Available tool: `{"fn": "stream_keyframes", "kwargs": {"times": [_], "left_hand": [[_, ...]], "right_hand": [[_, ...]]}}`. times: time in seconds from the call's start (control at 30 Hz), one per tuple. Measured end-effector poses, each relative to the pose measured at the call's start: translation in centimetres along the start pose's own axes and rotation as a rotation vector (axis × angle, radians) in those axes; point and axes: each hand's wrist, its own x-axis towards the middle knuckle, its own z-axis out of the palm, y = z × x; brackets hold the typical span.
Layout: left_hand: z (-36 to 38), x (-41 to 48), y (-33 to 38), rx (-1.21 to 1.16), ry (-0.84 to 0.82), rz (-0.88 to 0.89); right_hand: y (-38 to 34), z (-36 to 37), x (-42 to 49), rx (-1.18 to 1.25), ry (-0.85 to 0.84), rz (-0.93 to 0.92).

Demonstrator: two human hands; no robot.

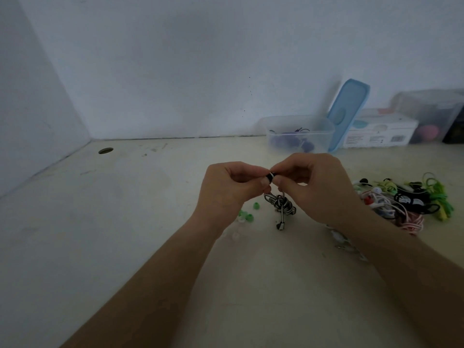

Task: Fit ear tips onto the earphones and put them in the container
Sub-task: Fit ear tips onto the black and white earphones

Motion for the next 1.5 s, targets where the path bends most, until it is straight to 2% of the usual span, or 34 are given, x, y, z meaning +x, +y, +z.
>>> {"fn": "stream_keyframes", "kwargs": {"times": [0.17,0.4,0.67,1.07,1.23,1.5], "left_hand": [[0.0,0.0,-0.1,-0.002,0.0,0.004],[-0.2,0.2,0.2,-0.196,-0.055,-0.094],[0.1,0.3,0.3,-0.095,-0.001,-0.047],[0.7,0.1,0.1,-0.234,-0.02,-0.059],[0.9,0.1,0.2,-0.303,0.034,-0.07],[1.1,0.0,0.5,-0.453,0.054,-0.193]], "right_hand": [[-0.2,0.3,-0.1,-0.017,0.02,-0.02],[-0.3,-0.7,0.4,0.252,-0.044,0.039],[0.3,-0.6,0.6,0.338,0.008,0.101],[-0.5,-0.7,0.4,0.438,0.004,0.131],[-0.6,-0.6,0.5,0.444,0.025,0.135],[-0.5,-0.7,0.4,0.393,0.036,0.134]]}}
